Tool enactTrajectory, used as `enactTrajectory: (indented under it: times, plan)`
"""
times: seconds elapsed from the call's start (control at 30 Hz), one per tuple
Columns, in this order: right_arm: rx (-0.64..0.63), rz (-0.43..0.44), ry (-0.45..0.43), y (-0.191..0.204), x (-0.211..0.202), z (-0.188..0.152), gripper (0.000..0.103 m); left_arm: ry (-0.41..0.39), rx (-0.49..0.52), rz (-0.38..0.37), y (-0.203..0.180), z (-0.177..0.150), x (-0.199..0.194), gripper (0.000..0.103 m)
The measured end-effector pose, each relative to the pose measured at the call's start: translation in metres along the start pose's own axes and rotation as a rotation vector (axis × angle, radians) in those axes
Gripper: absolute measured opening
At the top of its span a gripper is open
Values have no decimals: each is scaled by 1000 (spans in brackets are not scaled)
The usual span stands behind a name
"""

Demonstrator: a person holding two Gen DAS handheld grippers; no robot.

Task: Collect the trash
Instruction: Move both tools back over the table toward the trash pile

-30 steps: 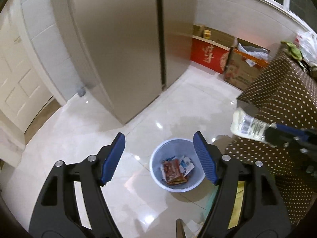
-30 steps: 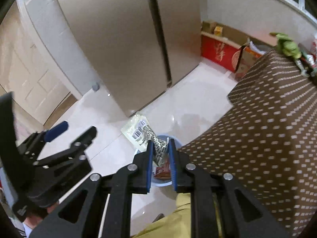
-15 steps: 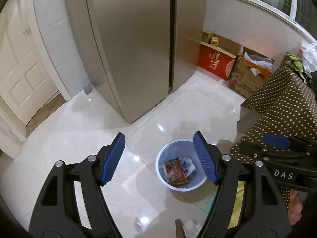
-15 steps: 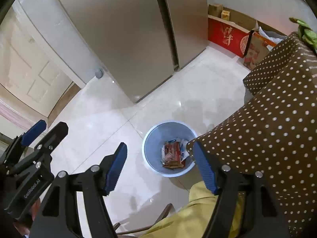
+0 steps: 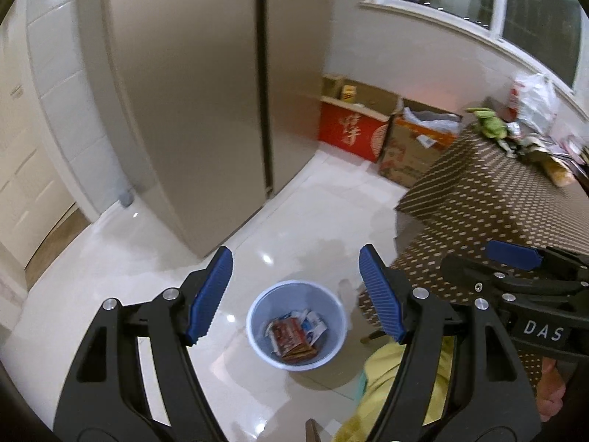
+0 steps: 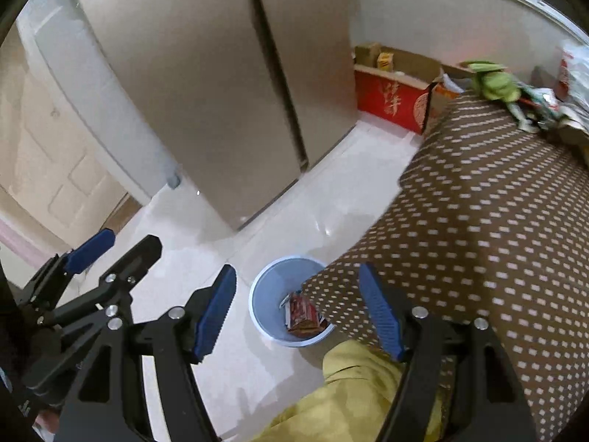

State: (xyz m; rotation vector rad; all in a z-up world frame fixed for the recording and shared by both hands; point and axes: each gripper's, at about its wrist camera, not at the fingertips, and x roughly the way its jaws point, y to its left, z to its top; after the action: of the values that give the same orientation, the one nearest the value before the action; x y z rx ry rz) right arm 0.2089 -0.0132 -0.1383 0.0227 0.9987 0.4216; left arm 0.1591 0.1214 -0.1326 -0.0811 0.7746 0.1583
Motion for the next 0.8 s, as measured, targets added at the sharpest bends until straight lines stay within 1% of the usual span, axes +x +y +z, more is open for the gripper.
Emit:
enactTrajectory:
  times: [0.1, 0.2, 0.27, 0.37, 0.4, 0.53, 0.67, 0.8]
  plan:
    - [40, -17, -39, -18, -21, -3, 72, -5, 27, -46, -17, 7, -2, 73]
    - [80, -58, -78, -37, -41, -8, 76, -14, 54, -91, -36, 14, -3, 73]
    - [105, -79, -94, -50, -50, -9, 76, -25, 76, -125, -50, 19, -4, 76]
    - [146, -118, -116, -76, -66, -12, 77, -29, 98, -164, -69, 26, -2, 78]
    - [158, -134, -124, -85, -71, -11, 78, -30, 105, -188, -77, 30, -2, 78]
    - [189, -184, -153, -115, -91, -8, 78, -36, 134, -274, -106, 47, 2, 83]
    - [223, -219, -202, -145, -112, 3, 81, -47, 185, -320, -139, 70, 8, 85]
    - [229, -259, -220, -172, -126, 20, 82, -40, 189, -365, -170, 97, 24, 85]
